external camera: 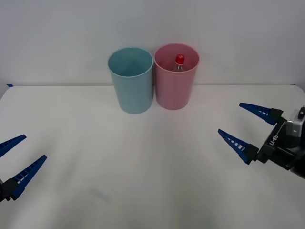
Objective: Grasp the object on the table and drop it into the matching bin: aluminum can to the light blue bin, PET bottle to the pink bin.
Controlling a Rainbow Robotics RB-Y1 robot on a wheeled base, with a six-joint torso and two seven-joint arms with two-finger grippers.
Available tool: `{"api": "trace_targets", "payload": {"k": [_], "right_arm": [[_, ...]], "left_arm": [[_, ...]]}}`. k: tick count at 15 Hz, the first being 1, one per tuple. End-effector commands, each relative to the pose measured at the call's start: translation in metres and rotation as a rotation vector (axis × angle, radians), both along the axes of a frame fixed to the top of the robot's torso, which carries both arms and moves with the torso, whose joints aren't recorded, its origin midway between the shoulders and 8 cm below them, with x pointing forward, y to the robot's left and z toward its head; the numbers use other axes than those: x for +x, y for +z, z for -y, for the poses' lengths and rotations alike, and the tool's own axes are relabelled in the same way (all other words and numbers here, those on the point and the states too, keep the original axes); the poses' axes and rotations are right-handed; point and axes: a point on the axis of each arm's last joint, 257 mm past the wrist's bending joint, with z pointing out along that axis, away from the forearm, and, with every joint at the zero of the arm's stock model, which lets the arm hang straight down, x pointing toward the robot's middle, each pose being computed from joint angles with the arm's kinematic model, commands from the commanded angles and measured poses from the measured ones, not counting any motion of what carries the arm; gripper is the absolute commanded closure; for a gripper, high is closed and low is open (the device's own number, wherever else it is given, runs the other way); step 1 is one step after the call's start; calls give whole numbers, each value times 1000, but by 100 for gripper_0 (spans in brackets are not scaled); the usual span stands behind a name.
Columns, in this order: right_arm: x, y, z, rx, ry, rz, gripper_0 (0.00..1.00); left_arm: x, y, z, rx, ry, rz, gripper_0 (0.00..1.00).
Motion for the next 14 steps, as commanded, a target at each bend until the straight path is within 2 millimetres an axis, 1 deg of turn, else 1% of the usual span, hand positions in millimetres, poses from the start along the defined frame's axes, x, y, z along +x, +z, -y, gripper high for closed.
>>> {"api": "trace_targets", "payload": {"k": [1,4,6,7,10,14], "right_arm": [[-20,-20,17,-4,-45,-41,0],[-47,-40,38,-18,-104,-91,0],[-61,-51,46,-17,-126,-125,0],[-67,-54,50,-11,-133,-136,0],[-81,-60,58,-27,-143,-154,0],[-84,-63,61,-36,-150,-160,0]], "left_arm": [[0,0,0,0,0,0,0],[0,0,0,0,0,0,0],[0,0,0,0,0,0,0],[0,0,0,0,0,0,0],[0,0,0,0,0,0,0],[0,0,0,0,0,0,0]]}}
